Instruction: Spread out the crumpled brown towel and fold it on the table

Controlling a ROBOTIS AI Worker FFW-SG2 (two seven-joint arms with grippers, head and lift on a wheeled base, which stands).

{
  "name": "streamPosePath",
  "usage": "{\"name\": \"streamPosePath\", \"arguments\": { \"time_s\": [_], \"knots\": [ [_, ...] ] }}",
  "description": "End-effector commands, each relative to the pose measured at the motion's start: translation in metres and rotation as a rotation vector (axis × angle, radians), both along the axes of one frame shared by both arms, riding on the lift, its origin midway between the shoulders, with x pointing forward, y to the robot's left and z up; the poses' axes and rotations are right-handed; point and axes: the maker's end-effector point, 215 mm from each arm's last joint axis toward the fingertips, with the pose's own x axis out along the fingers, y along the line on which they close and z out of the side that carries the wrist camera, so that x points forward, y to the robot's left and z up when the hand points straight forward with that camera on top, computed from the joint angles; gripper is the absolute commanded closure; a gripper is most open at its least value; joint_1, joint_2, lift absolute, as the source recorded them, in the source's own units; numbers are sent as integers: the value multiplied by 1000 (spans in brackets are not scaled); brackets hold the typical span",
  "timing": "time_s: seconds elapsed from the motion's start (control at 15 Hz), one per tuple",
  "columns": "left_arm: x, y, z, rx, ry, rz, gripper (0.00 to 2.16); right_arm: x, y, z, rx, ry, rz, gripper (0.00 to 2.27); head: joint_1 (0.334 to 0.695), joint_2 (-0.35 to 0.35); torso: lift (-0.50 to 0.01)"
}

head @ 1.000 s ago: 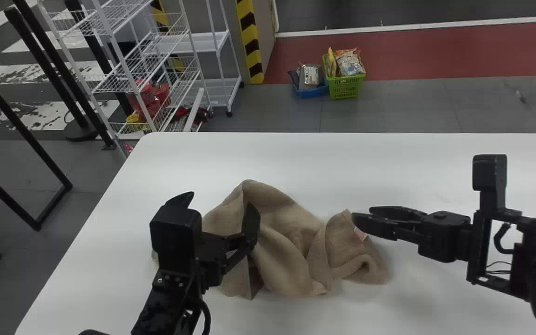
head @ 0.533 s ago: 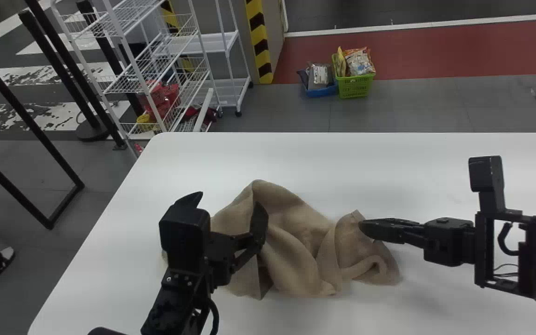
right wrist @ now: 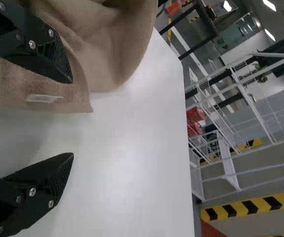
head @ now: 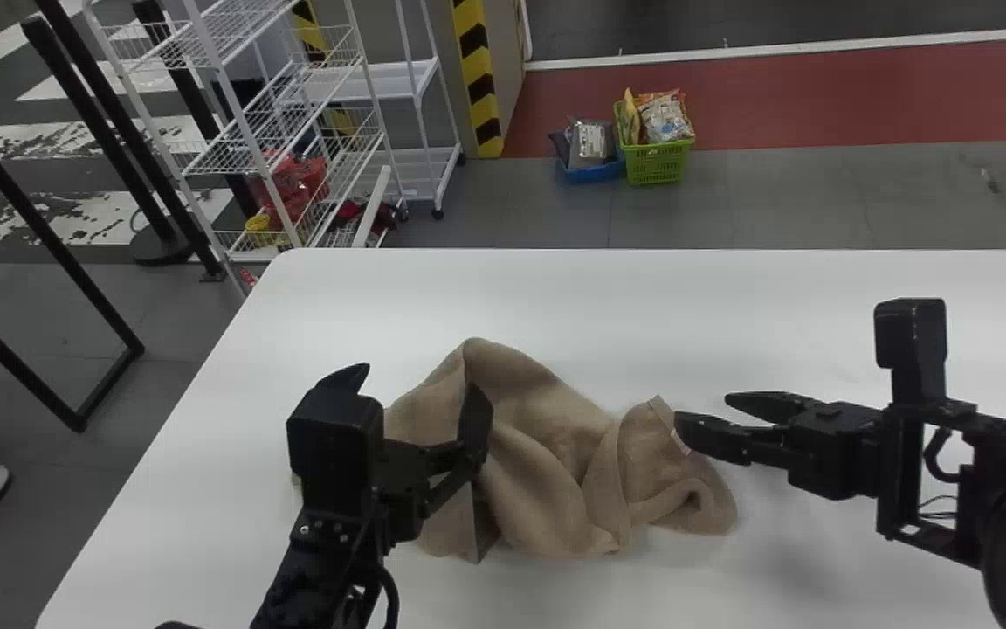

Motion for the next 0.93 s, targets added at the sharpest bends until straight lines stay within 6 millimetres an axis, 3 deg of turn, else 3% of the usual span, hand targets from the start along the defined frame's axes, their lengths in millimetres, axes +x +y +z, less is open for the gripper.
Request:
{"name": "streamPosePath", "arguments": {
  "time_s": [0.0,0.27,0.47,0.6,0.73,0.87],
  "knots": [
    [0,1,0,2,0,1,39,5,2,-2,-10,2,5,161,695,210,-127],
    [0,1,0,5,0,0,39,4,26,-8,-9,23,66,525,695,221,-127],
    [1,5,1,3,-3,4,39,1,39,-16,-24,38,98,677,695,236,-127],
    [1,7,1,2,-4,5,39,1,43,-16,-23,42,113,1011,695,253,-127],
    [1,7,1,-3,-4,2,39,-1,47,-14,-8,43,128,1565,695,261,-127],
    [1,7,2,-5,-6,3,39,-2,48,-6,20,14,133,1690,695,266,-127]
  ]
}}
